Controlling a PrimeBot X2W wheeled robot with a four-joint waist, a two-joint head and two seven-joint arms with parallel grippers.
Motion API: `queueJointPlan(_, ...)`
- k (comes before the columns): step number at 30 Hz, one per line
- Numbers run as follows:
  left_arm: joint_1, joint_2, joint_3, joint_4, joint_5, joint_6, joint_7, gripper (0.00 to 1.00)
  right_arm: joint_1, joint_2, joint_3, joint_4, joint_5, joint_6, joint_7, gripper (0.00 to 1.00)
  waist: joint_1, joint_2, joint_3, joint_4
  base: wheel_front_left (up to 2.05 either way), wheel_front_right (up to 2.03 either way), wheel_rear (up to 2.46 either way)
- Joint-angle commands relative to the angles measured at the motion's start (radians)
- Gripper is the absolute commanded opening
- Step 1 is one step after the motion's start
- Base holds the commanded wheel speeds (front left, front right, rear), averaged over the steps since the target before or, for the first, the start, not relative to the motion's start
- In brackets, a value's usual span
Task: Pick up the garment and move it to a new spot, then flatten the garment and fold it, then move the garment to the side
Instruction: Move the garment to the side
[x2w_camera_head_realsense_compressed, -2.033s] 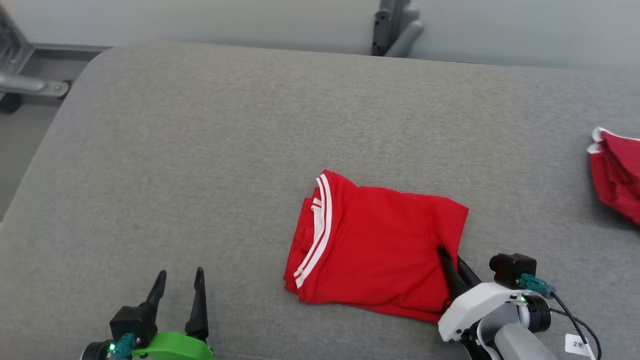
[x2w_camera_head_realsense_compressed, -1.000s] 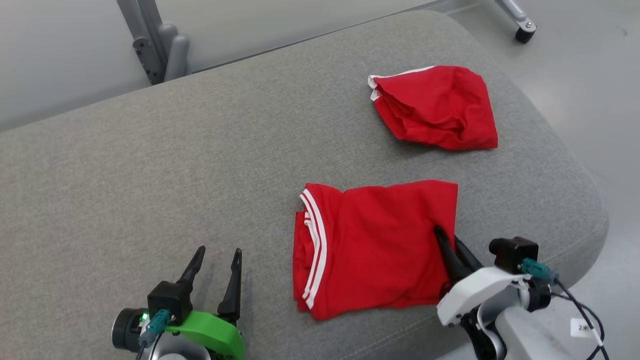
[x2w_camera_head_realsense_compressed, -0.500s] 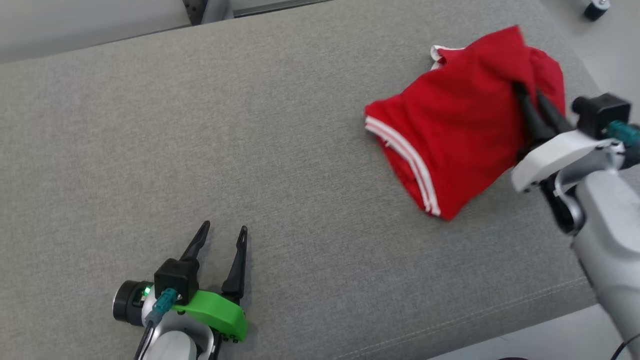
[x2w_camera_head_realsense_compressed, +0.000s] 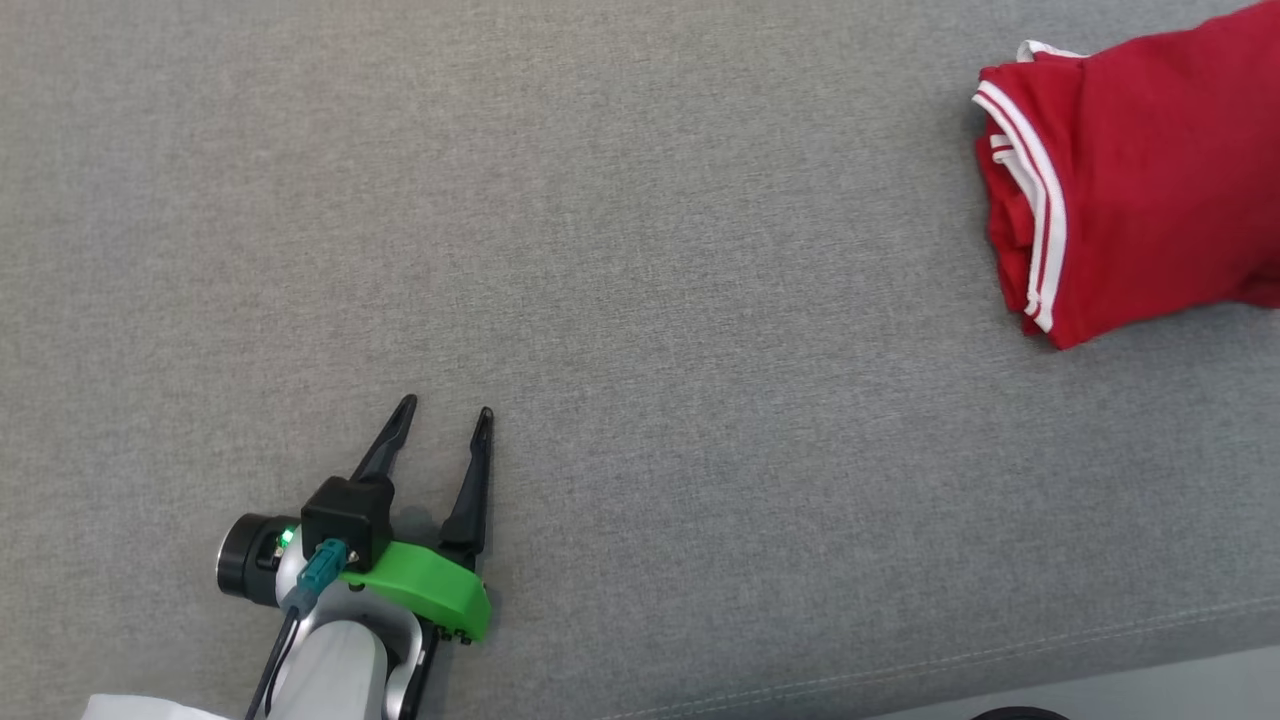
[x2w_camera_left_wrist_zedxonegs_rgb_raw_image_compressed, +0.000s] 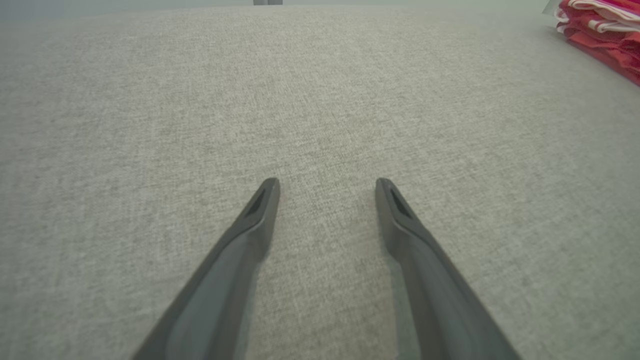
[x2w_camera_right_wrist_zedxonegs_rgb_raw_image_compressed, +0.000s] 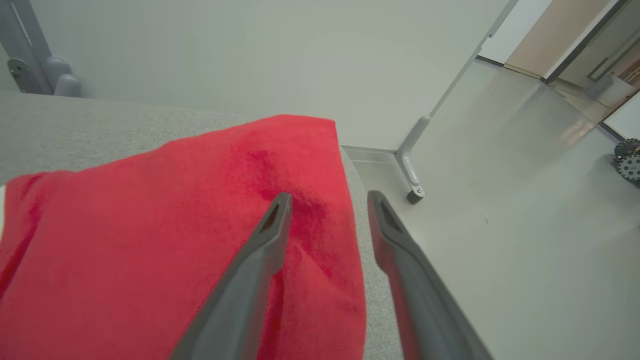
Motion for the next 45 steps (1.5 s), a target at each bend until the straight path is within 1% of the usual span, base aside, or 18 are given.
queueJointPlan(1,-0.011,0.005,0.004,0.002,0.005,-0.001,0.002,1.00,-0.020,0.000,-0.022,0.022,-0.021,-0.002,-0.011,1.00,0.0000,-0.0001,0.029,0.035,0.00,0.00,0.00)
queueJointPlan(4,-0.011,0.005,0.007,0.004,0.003,0.000,0.002,1.00,-0.027,0.023,-0.079,0.068,-0.064,-0.002,-0.048,1.00,0.0000,-0.0001,0.024,0.049,0.00,0.00,0.00)
queueJointPlan(8,0.010,0.005,0.021,0.004,-0.006,0.001,0.002,1.00,0.012,0.102,-0.120,0.039,-0.083,-0.002,-0.076,1.00,0.0000,-0.0001,-0.006,0.057,0.00,0.00,0.00)
queueJointPlan(9,0.016,0.005,0.024,0.004,-0.007,0.003,0.002,1.00,0.027,0.125,-0.119,0.017,-0.085,-0.002,-0.079,1.00,0.0000,-0.0001,-0.016,0.058,0.00,0.00,0.00)
queueJointPlan(13,0.031,0.005,0.038,0.005,-0.015,0.009,0.002,1.00,0.131,0.228,-0.104,-0.151,-0.070,-0.002,-0.079,1.00,0.0000,-0.0001,-0.062,0.061,0.00,0.00,0.00)
queueJointPlan(17,0.048,0.005,0.050,0.004,-0.026,0.017,0.002,1.00,0.258,0.310,-0.063,-0.290,-0.044,-0.002,-0.079,1.00,0.0000,-0.0001,-0.109,0.073,0.00,0.00,0.00)
queueJointPlan(22,0.078,0.005,0.076,0.010,-0.034,0.027,0.002,1.00,0.396,0.393,-0.019,-0.387,-0.009,-0.002,-0.079,1.00,0.0000,-0.0001,-0.169,0.083,0.00,0.00,0.00)
queueJointPlan(23,0.078,0.005,0.076,0.010,-0.034,0.027,0.002,1.00,0.396,0.393,-0.019,-0.387,-0.009,-0.002,-0.079,1.00,0.0000,-0.0001,-0.169,0.083,0.00,0.00,0.00)
queueJointPlan(26,0.108,0.004,0.088,0.015,-0.030,0.027,0.001,1.00,0.471,0.439,-0.023,-0.425,0.002,-0.002,-0.079,1.00,0.0000,-0.0001,-0.208,0.090,0.00,0.00,0.00)
queueJointPlan(34,0.153,0.004,0.122,0.010,-0.028,0.031,0.001,1.00,0.607,0.497,-0.056,-0.464,-0.052,-0.001,-0.080,1.00,0.0000,-0.0001,-0.267,0.104,0.00,0.00,0.00)
queueJointPlan(39,0.178,0.004,0.137,0.011,-0.029,0.038,0.001,1.00,0.645,0.511,-0.103,-0.475,-0.103,-0.001,-0.080,1.00,0.0000,-0.0001,-0.299,0.105,0.00,0.00,0.00)
queueJointPlan(41,0.185,0.004,0.142,0.009,-0.031,0.038,0.001,1.00,0.658,0.515,-0.108,-0.476,-0.140,-0.001,-0.080,1.00,0.0000,-0.0001,-0.311,0.106,0.00,0.00,0.00)
queueJointPlan(42,0.190,0.004,0.145,0.009,-0.032,0.037,0.001,1.00,0.664,0.515,-0.118,-0.480,-0.139,-0.001,-0.080,1.00,0.0000,-0.0001,-0.316,0.106,0.00,0.00,0.00)
queueJointPlan(45,0.201,0.004,0.149,0.003,-0.028,0.035,0.001,1.00,0.683,0.518,-0.111,-0.490,-0.155,-0.001,-0.080,1.00,0.0000,-0.0001,-0.329,0.102,0.00,0.00,0.00)
